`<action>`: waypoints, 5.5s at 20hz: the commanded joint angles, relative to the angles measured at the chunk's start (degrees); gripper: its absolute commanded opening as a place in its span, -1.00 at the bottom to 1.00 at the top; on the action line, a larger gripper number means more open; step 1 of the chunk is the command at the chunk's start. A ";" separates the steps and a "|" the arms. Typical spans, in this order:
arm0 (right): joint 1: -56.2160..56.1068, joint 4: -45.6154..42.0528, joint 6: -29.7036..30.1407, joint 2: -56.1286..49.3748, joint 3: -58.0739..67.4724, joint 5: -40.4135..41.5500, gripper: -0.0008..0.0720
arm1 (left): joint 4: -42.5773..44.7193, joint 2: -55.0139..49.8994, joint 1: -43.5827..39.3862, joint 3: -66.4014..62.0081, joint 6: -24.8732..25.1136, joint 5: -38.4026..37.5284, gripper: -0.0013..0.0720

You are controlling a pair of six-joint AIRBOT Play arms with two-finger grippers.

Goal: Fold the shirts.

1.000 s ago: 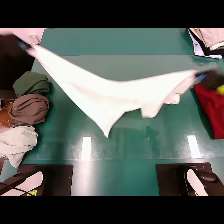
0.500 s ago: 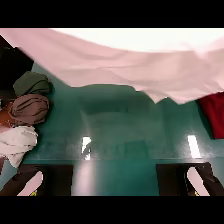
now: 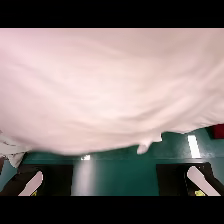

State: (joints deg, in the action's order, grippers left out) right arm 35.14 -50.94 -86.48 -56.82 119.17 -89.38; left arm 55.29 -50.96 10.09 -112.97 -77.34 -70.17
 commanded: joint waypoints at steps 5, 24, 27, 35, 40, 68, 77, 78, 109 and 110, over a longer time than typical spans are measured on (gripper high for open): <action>-16.33 -14.78 -4.50 -19.63 -13.07 -5.05 -0.93 | 0.44 -22.49 -0.11 15.43 -0.90 -12.11 -0.91; -31.89 -38.32 -7.58 -42.80 -15.69 25.42 -0.93 | 1.64 -46.77 -0.11 16.02 10.19 13.53 -0.91; -32.46 -40.39 -6.95 -42.73 -20.31 19.93 -0.93 | 8.17 -46.77 -0.11 16.85 9.81 7.52 -0.91; -34.84 -40.52 -7.56 -42.69 -26.43 19.87 -0.93 | 8.83 -46.77 -0.11 26.56 9.81 6.27 -0.91; -34.77 -40.30 -7.52 -42.69 -26.40 15.34 -0.58 | 5.97 -46.71 -0.11 26.95 7.89 4.92 0.22; -27.17 -19.04 2.60 -11.52 -48.39 10.16 -0.04 | 4.87 -30.82 5.18 57.79 6.27 -3.78 0.51; -27.17 -19.17 2.60 -11.19 -48.41 7.82 -0.05 | -2.38 -30.86 5.18 60.59 6.84 -0.87 -0.64; -27.15 -19.50 2.60 -11.19 -48.54 6.73 -0.05 | -3.69 -30.86 5.18 60.35 6.93 -0.79 -0.90; -20.61 -15.56 4.59 2.12 -77.66 12.66 -0.93 | -0.63 -20.28 5.18 57.57 8.72 -8.22 -0.92; -20.61 -18.03 4.02 4.55 -76.11 8.28 -0.93 | 0.22 -18.53 5.18 57.57 8.72 -9.44 -0.92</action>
State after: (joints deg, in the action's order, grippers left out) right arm 14.68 -62.70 -81.41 -56.88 39.24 -72.03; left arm 54.15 -71.37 15.22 -55.42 -68.62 -76.23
